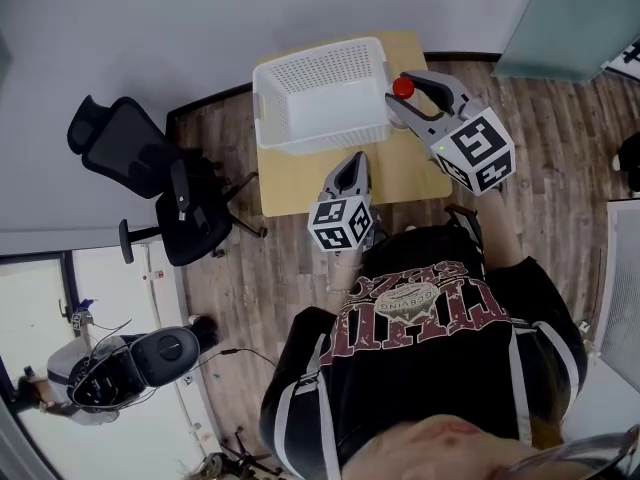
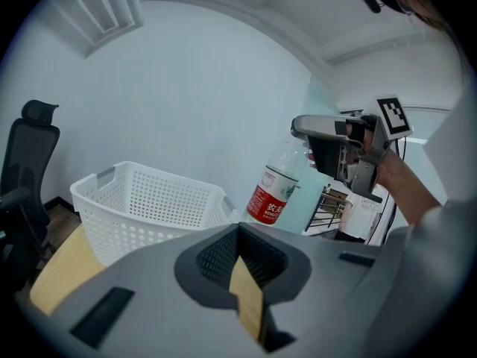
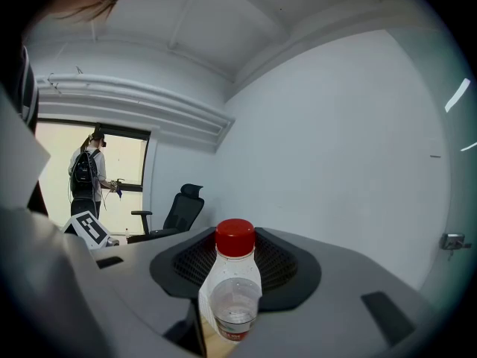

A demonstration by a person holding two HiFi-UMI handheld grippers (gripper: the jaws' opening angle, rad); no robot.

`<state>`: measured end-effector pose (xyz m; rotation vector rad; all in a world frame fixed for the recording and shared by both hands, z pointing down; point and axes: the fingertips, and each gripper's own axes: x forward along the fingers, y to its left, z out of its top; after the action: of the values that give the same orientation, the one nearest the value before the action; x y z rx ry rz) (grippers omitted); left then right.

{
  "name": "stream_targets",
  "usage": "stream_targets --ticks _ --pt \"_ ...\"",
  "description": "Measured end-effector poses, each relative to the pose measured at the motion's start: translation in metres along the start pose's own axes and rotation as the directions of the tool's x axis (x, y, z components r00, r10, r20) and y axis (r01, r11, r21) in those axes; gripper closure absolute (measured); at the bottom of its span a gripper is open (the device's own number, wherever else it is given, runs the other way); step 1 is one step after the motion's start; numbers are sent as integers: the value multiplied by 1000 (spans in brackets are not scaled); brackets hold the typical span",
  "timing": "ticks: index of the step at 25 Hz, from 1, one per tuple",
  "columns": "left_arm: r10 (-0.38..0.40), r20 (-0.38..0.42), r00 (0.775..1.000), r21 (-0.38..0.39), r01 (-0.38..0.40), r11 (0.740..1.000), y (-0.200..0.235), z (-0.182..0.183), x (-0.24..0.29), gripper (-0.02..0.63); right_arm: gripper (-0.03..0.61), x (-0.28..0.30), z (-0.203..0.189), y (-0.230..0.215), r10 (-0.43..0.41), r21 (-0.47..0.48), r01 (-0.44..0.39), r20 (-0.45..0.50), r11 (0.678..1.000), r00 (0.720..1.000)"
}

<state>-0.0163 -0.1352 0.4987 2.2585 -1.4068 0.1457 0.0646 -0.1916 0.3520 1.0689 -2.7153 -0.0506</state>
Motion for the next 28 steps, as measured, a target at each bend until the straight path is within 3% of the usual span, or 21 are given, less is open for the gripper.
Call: stream_targets --ticks 11,28 --pt "-19 -10 1000 7 19 1000 -7 -6 -7 566 410 -13 -18 -1 -40 29 41 -29 999 999" --pt "7 -29 1000 -16 -7 1000 -2 -18 -19 566 410 2 -80 4 -23 59 30 -123 998 992"
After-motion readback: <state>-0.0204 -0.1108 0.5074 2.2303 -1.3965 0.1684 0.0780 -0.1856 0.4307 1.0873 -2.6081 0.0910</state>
